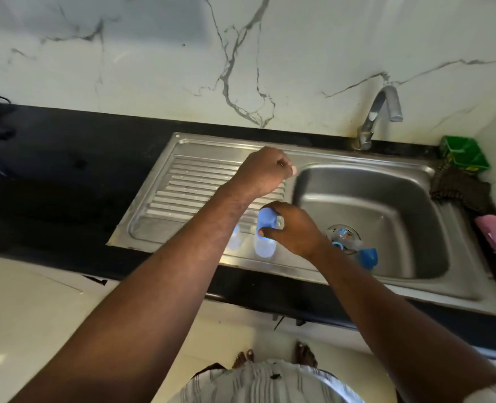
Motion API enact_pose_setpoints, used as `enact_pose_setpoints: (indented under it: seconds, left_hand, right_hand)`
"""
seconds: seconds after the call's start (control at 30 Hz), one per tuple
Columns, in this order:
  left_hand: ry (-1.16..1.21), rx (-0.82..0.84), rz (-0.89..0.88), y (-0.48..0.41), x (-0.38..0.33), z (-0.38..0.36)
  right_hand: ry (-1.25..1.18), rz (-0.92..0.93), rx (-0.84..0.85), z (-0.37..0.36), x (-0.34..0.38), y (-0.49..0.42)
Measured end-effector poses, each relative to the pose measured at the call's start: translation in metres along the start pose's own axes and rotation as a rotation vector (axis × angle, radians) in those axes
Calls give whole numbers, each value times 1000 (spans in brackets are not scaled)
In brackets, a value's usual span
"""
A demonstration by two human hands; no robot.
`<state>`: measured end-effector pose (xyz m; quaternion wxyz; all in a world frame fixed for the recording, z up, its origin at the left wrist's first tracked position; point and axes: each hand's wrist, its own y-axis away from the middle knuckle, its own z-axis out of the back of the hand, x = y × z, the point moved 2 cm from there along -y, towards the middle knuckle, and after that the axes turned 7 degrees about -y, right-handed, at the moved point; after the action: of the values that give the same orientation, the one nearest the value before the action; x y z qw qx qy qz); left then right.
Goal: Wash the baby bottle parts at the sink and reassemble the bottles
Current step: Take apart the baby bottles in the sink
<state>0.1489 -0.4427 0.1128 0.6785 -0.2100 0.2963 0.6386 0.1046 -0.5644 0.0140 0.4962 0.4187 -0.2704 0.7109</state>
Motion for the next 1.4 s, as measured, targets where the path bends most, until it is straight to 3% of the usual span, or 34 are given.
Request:
enact_pose_setpoints:
  seconds: [0.33, 0.47, 0.63, 0.7, 0.93, 1.03, 1.3, 1.4]
  left_hand:
    - [295, -35, 5, 13, 20, -41]
    - [186, 125, -122, 13, 9, -81]
    - [-36, 68, -210, -19, -13, -120]
    - [-83, 73, -208, -29, -25, -134]
    - [-97, 220, -352, -44, -56, -167]
    - [-85, 279, -318, -46, -64, -181]
    - [-71, 288, -212, -65, -62, -192]
    - [-79, 277, -97, -78, -58, -199]
  right_hand:
    - [-178, -100, -304, 67, -9, -11]
    - [-417, -228, -379, 102, -27, -7]
    - [-603, -311, -402, 132, -45, 7]
    - [-553, -308, -408, 150, -55, 10]
    - [60, -317, -424, 190, -70, 14]
    - [114, -296, -477, 201, -76, 16]
    - [-325, -379, -412, 233, -121, 15]
    - [-473, -434, -379, 233, -149, 10]
